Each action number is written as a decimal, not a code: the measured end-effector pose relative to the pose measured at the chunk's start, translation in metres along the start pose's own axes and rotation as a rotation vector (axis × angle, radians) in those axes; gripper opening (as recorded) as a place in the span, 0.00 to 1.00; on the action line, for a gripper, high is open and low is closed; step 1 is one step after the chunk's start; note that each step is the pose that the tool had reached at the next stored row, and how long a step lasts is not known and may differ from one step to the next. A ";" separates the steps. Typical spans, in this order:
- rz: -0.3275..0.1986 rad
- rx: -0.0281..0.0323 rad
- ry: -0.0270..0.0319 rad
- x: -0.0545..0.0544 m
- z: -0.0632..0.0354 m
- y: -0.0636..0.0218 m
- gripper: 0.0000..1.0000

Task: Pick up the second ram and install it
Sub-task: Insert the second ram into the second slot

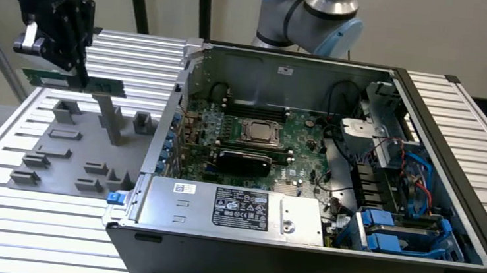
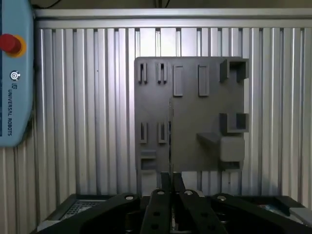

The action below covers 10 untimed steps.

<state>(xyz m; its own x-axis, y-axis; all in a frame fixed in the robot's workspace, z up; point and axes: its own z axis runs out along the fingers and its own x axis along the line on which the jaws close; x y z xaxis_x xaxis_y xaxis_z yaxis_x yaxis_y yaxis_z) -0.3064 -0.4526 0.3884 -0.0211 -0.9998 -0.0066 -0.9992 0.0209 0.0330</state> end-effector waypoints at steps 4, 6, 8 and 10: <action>0.000 -0.0009 -0.0010 0.000 -0.0066 -0.0179 0.00; 0.000 -0.0010 -0.0026 -0.001 -0.0076 -0.0271 0.00; 0.000 -0.0010 -0.0045 -0.001 -0.0081 -0.0361 0.00; 0.000 -0.0011 -0.0063 -0.001 -0.0083 -0.0451 0.00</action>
<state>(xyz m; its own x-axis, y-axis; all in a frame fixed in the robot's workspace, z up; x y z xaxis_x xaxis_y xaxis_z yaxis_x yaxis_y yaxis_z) -0.2611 -0.4526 0.3953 -0.0211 -0.9997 -0.0129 -0.9992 0.0206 0.0341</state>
